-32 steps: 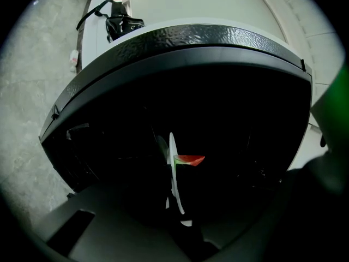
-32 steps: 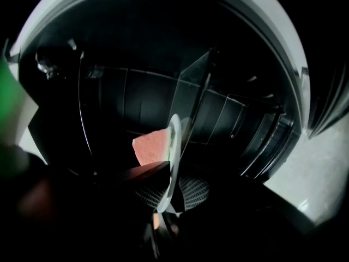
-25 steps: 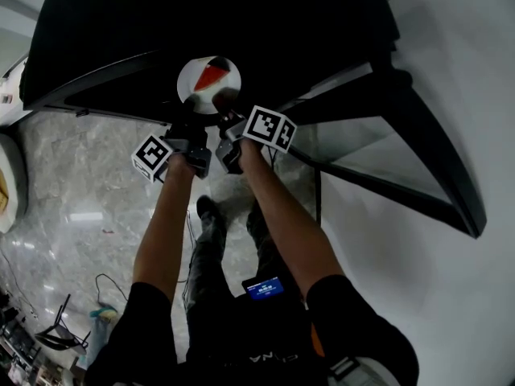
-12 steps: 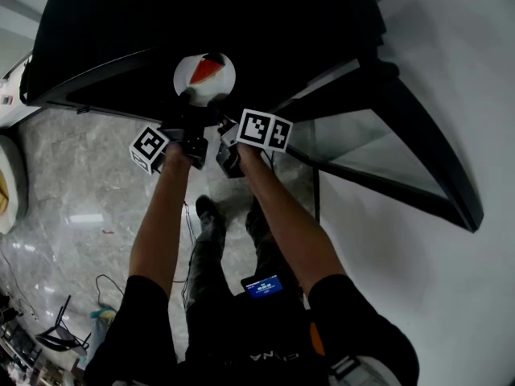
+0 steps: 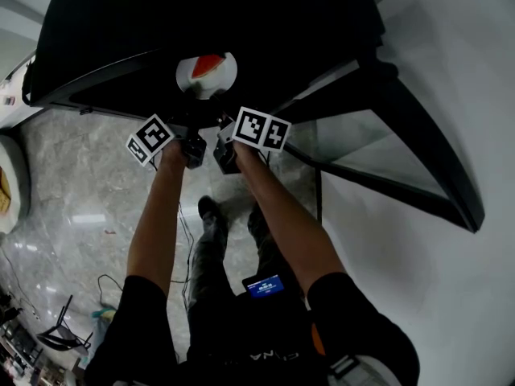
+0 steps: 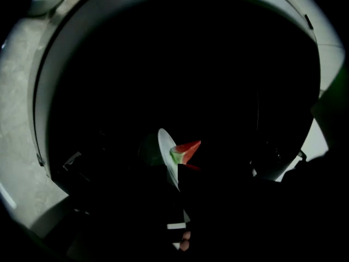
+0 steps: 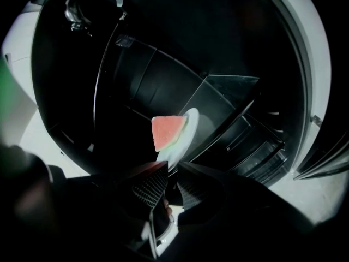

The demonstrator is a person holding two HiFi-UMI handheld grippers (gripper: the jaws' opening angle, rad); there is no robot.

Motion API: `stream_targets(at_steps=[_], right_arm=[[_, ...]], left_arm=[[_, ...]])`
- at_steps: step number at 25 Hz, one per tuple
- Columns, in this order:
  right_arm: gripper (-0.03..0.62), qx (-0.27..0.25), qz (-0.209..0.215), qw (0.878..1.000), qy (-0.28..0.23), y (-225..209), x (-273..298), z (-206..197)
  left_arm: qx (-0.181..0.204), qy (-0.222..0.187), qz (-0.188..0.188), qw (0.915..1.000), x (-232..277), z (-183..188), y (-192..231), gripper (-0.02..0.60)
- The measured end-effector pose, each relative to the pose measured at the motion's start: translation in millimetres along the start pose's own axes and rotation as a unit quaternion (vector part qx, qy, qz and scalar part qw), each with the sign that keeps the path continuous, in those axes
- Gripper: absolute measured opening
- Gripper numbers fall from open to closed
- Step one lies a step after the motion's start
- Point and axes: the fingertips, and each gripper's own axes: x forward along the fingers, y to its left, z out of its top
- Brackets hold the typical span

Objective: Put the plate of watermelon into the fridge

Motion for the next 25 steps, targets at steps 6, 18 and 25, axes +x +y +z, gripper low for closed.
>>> stream_targets(at_steps=[6, 18, 25], right_arm=[[0.063, 0.002, -0.009, 1.000, -0.005, -3.2, 3.9, 5.3], [0.061, -0.056, -0.046, 0.997, 0.000, -15.3, 5.4, 14.2], [0.061, -0.183, -0.088, 0.979, 0.020, -18.8, 2.9, 22.6]], left_arm=[[0.101, 0.062, 0.040, 0.9922, -0.2, -6.0, -3.6, 0.074], [0.282, 0.096, 0.126, 0.9462, -6.8, -10.2, 6.2, 0.091], [0.332, 0.106, 0.148, 0.9257, 1.2, -7.6, 3.3, 0.091]])
